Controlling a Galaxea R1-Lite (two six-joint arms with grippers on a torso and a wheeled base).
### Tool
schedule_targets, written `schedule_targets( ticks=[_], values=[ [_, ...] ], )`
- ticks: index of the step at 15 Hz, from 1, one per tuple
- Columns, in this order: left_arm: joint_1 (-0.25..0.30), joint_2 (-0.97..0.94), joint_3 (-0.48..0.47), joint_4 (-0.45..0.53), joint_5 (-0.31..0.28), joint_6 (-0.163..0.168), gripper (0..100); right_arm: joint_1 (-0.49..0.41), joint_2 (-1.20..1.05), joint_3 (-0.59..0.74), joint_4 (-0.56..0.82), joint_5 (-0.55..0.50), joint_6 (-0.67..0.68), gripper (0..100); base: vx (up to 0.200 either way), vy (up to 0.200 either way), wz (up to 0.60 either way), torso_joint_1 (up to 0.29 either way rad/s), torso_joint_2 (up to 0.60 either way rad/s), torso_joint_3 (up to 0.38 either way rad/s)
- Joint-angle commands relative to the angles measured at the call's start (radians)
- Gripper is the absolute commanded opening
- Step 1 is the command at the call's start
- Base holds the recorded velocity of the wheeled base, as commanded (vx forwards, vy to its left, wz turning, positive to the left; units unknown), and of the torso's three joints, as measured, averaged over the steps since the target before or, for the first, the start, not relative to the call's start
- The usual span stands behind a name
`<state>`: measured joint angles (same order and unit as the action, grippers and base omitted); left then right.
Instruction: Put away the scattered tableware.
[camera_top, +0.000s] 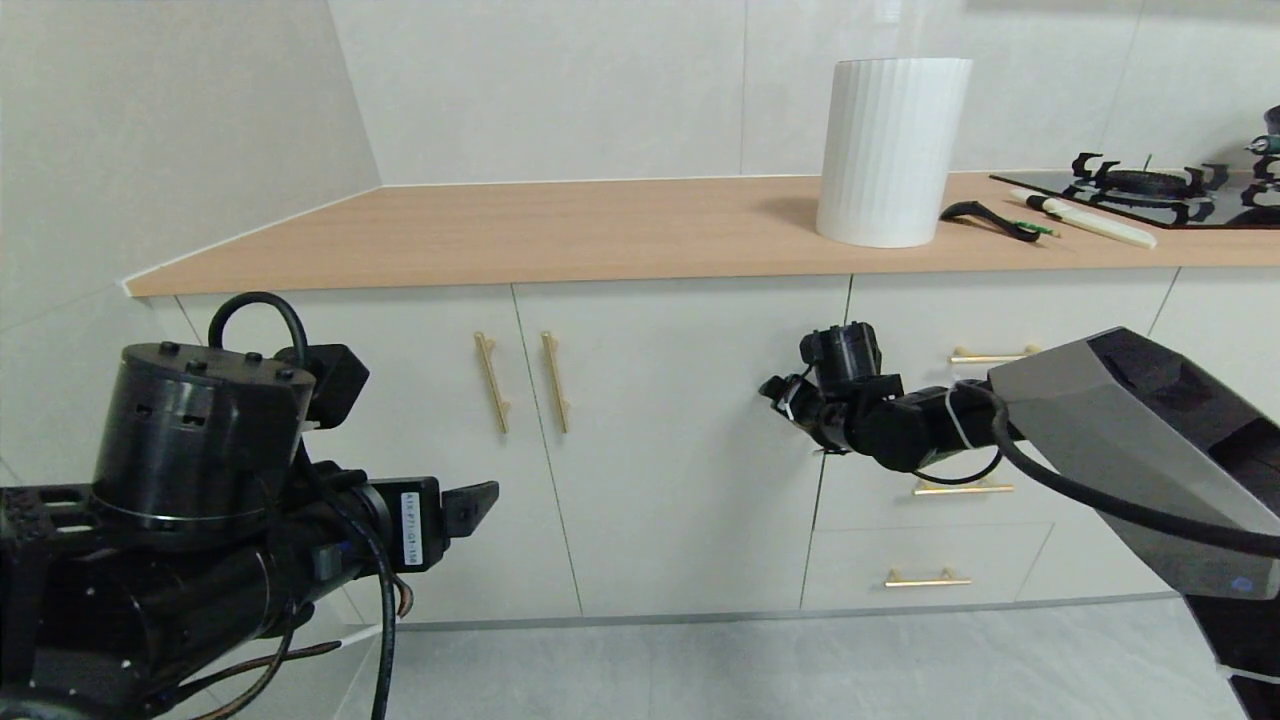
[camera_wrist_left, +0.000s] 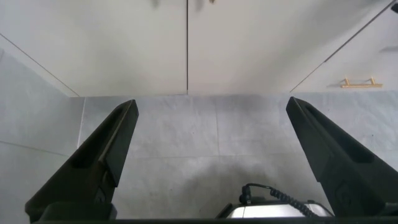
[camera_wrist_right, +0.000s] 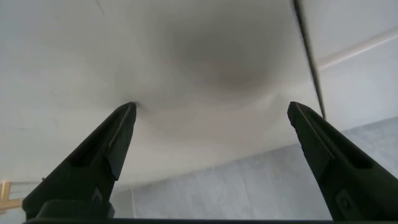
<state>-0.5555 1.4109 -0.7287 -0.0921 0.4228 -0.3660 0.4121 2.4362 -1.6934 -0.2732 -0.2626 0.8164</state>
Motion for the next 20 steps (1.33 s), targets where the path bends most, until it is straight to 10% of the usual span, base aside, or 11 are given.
schedule_targets(
  ticks=[1,8,13,20],
  values=[
    [0.0,0.003,0.0,-0.001,0.001,-0.001,100,-0.006,0.006,-0.011,-0.006,-0.006,0.003,100,0.0,0.0,0.0,0.0,0.0,0.0],
    [0.002,-0.006,0.0,-0.001,-0.004,0.012,100,0.027,-0.259,0.256,-0.006,0.078,-0.005,100,0.0,0.0,0.0,0.0,0.0,0.0],
    [0.002,-0.294,0.138,-0.009,-0.006,0.309,100,-0.012,-0.876,0.707,-0.026,0.085,-0.189,100,0.0,0.0,0.0,0.0,0.0,0.0],
    [0.111,-0.934,0.465,0.025,-0.006,0.398,100,-0.253,-1.793,1.175,0.068,0.112,-0.594,100,0.0,0.0,0.0,0.0,0.0,0.0]
  ],
)
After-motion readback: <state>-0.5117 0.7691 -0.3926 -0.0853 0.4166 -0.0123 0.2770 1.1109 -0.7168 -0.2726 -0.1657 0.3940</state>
